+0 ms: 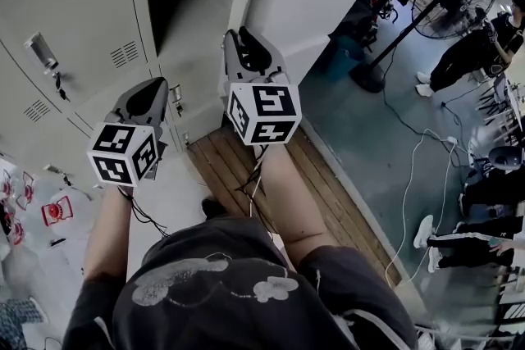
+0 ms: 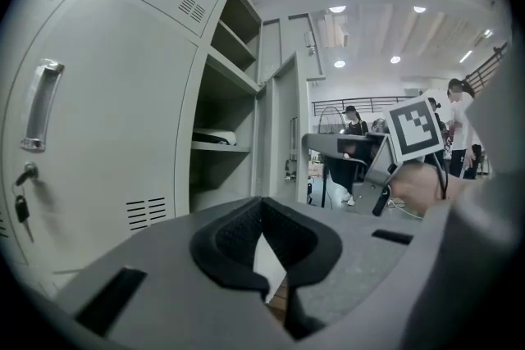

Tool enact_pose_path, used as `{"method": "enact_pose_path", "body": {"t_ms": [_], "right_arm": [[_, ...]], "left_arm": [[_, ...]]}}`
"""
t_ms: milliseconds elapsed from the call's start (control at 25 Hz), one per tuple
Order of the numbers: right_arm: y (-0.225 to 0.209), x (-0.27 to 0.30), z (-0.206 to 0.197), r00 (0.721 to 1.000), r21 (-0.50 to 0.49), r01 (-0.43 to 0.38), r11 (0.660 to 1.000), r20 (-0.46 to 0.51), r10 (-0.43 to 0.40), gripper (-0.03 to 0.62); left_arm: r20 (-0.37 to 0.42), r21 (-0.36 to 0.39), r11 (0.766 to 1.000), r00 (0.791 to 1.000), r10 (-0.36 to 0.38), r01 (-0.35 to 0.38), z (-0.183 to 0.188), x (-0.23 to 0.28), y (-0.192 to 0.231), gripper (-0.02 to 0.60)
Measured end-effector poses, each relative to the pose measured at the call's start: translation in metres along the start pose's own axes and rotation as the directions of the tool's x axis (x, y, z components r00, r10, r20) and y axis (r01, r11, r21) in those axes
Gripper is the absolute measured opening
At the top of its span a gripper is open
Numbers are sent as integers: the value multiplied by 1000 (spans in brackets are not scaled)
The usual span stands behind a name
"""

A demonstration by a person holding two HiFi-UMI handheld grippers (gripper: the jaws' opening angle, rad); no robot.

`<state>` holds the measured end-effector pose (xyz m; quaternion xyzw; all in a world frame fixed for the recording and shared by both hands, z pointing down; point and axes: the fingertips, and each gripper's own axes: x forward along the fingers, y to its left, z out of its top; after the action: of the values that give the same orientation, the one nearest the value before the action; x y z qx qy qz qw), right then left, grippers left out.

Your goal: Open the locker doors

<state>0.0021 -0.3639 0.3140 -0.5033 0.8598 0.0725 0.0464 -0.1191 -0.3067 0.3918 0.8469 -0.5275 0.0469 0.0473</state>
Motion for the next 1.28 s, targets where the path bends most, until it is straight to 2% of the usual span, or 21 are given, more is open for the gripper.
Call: {"method": "enact_pose_path", "body": {"t_ms": [240,440,840,960,1120,1280], "right_arm": [[-23,-17,0,999,-7,39,999,10,-39,84],[-41,-25,2,999,-9,35,999,25,-35,84],[-86,-47,0,997,81,25,996,65,-30,84],[-102,-50,0,997,129,4,992,75,-14,84],[-114,-55,1,997,143,-26,989,82,14,84],[-136,-59,3,995,176,-15,984,96,-2,84]], "left_arm": [[3,10,999,999,-52,52,3,15,-22,8],[1,14,996,996,-89,89,5,30,-39,8],[0,24,991,991,-135,135,13,56,-62,8],[5,17,988,988,-153,153,15,66,-68,8],[11,15,985,985,-172,172,19,76,-76,8],[15,21,982,982,-187,187,26,89,-83,8]]}}
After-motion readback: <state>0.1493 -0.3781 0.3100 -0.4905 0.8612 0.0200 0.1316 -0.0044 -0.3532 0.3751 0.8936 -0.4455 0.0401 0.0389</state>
